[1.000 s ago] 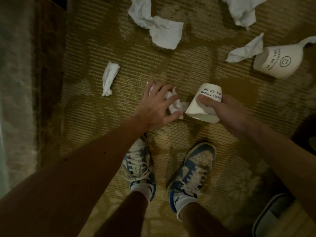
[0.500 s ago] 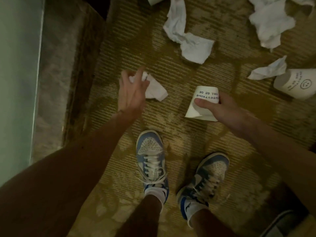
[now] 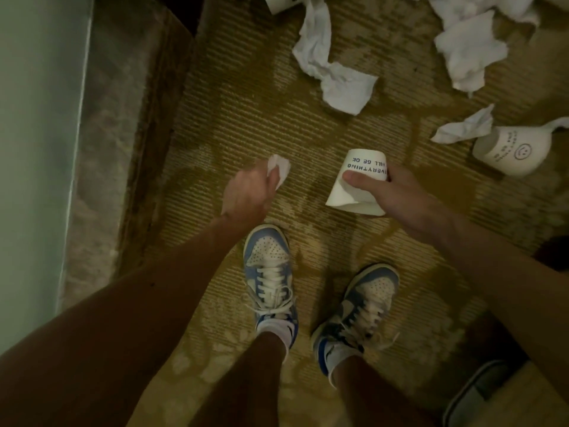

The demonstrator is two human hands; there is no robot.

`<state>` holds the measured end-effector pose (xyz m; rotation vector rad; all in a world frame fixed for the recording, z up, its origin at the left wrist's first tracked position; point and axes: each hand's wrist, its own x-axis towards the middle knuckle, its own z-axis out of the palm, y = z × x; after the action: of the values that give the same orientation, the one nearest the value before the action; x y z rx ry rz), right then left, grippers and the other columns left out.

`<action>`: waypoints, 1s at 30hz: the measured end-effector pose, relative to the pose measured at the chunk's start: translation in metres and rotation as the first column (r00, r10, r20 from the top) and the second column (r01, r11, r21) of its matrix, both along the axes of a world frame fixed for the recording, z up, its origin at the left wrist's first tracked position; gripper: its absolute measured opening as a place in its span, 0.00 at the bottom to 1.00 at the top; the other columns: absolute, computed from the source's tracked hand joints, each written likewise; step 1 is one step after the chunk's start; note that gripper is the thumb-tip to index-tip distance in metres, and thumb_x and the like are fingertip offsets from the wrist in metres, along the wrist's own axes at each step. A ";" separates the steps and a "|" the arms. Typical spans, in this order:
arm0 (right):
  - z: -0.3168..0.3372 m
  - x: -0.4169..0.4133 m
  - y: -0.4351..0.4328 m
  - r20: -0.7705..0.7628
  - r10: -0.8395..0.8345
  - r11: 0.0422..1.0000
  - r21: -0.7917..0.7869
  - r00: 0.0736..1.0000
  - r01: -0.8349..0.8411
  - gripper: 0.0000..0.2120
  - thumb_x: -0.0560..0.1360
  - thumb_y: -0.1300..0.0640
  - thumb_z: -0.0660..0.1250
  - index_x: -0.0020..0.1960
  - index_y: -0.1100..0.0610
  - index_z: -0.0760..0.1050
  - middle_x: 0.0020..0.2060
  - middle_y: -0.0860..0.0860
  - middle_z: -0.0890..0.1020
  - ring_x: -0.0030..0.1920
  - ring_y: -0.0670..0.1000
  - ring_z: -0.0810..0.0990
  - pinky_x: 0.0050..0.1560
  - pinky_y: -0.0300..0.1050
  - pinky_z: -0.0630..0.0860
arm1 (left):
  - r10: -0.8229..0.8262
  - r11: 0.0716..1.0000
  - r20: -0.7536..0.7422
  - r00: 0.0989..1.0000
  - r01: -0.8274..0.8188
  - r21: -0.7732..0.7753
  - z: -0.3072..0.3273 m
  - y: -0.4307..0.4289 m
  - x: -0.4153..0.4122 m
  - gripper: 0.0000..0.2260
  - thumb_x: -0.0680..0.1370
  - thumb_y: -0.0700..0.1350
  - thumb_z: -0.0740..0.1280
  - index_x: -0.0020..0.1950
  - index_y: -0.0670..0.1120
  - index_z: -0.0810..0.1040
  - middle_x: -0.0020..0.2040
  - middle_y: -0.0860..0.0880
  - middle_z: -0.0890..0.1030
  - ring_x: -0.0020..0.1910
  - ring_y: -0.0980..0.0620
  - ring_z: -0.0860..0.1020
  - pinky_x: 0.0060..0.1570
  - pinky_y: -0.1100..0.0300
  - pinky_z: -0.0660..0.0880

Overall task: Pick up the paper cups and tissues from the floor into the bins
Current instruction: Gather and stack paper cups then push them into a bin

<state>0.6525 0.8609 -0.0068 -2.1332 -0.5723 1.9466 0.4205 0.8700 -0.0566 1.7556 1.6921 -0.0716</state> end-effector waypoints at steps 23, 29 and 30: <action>0.645 -0.054 0.045 -0.033 0.502 0.628 0.701 0.864 -0.338 0.21 0.78 0.46 0.66 0.66 0.43 0.59 0.55 0.46 0.79 0.46 0.42 0.83 0.41 0.39 0.81 | 0.797 0.331 0.603 -0.042 -0.805 -0.493 0.703 0.001 0.020 0.19 0.81 0.56 0.57 0.39 0.48 0.81 0.38 0.46 0.84 0.38 0.45 0.80 0.46 0.51 0.76; 0.791 -0.133 -0.013 0.039 0.765 0.314 0.849 0.642 -0.425 0.25 0.74 0.37 0.65 0.68 0.35 0.60 0.49 0.39 0.83 0.48 0.44 0.84 0.50 0.54 0.82 | 0.626 0.245 0.764 -0.154 -0.891 -0.381 0.878 -0.110 -0.037 0.14 0.83 0.40 0.54 0.49 0.41 0.80 0.42 0.44 0.85 0.36 0.50 0.82 0.36 0.59 0.78; 0.810 -0.149 -0.027 0.064 0.802 0.251 0.866 0.594 -0.432 0.24 0.76 0.38 0.64 0.69 0.35 0.60 0.49 0.37 0.82 0.48 0.44 0.83 0.50 0.55 0.82 | 0.602 0.241 0.788 -0.127 -0.912 -0.331 0.900 -0.136 -0.048 0.14 0.83 0.39 0.55 0.51 0.40 0.80 0.45 0.42 0.84 0.39 0.48 0.82 0.40 0.57 0.77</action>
<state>0.5032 0.8334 0.8029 -0.8367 -2.0386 1.6912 0.3723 0.7344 0.8438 0.2909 1.6595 1.5199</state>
